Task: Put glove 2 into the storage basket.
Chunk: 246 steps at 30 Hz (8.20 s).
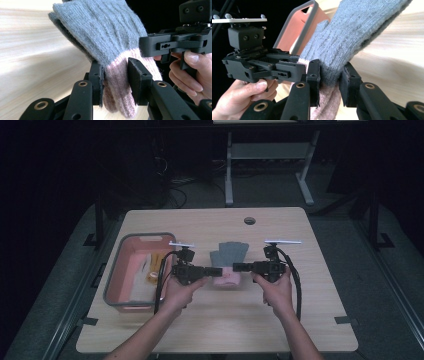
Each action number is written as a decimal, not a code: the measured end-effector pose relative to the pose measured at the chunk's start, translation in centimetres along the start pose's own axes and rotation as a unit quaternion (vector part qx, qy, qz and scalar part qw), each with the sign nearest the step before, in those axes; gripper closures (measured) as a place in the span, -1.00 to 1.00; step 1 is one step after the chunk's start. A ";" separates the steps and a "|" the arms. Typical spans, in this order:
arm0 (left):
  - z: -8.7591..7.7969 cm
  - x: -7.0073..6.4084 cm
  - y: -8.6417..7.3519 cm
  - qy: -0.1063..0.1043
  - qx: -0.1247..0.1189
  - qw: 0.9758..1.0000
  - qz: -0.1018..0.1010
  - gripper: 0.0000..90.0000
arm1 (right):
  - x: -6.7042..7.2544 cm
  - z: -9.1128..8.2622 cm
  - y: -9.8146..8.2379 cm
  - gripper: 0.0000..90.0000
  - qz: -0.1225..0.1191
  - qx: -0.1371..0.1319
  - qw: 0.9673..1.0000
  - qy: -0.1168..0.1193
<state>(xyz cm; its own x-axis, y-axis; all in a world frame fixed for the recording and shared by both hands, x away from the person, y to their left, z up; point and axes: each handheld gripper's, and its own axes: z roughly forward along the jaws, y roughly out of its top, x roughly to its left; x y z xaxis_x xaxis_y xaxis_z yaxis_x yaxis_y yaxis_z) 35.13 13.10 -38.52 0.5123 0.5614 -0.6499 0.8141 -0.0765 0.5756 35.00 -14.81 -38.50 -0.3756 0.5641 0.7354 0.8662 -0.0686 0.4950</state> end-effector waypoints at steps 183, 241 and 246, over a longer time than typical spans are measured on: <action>-17.6 10.9 -1.0 0.229 0.057 0.972 -0.011 0.08 | 9.7 17.4 4.7 0.53 -0.100 0.105 0.989 0.011; -12.5 3.1 1.7 0.113 -0.028 0.991 0.065 -0.32 | 2.7 6.3 4.1 0.22 -0.061 0.037 0.997 -0.027; -11.7 2.8 1.8 0.107 -0.021 0.992 0.067 -0.35 | 2.0 5.5 4.0 0.19 -0.059 0.032 0.997 -0.031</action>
<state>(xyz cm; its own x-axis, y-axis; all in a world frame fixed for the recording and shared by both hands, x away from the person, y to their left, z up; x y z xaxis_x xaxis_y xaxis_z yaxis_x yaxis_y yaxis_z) 34.83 24.19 -33.55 0.5421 0.7104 -0.4489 0.7284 -0.1309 0.6725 39.55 -9.39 -37.59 -0.4562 0.6145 0.6436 0.8374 0.0518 0.5442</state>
